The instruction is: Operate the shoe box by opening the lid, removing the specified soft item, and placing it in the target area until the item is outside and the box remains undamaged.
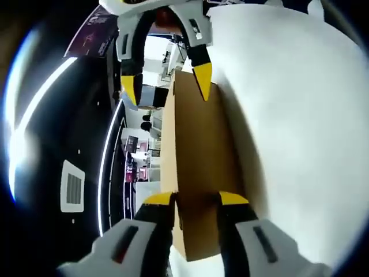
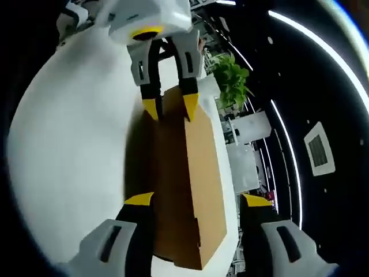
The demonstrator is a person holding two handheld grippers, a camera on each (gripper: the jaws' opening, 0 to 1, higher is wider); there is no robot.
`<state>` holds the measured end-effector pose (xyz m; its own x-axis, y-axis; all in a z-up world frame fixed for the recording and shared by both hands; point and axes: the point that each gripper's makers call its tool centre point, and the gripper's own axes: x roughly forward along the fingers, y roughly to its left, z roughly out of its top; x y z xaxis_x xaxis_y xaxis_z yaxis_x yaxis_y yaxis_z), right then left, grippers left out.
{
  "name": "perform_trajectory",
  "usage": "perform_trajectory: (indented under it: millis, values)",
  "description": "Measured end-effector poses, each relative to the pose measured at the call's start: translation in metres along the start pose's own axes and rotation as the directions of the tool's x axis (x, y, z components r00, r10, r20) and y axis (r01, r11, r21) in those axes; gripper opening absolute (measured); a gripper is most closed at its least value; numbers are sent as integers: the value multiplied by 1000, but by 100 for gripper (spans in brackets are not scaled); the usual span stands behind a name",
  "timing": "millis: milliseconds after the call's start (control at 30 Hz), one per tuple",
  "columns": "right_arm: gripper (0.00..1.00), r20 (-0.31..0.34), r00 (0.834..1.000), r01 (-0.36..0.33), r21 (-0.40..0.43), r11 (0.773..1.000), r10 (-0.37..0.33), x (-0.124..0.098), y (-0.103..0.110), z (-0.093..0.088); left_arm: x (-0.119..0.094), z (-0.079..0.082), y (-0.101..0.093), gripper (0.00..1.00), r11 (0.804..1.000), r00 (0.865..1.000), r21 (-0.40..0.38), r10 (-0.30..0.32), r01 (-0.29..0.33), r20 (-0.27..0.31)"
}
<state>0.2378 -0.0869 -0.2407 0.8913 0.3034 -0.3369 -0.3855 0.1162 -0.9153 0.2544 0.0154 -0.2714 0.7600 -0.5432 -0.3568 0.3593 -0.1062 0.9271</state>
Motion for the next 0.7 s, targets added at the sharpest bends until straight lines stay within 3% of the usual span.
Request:
perform_trajectory:
  millis: [700]
  values:
    - [54,-37,998,39,-33,999,-41,13,5,-10,-1,1,2,29,1000,1000,-5,13,-13,-5]
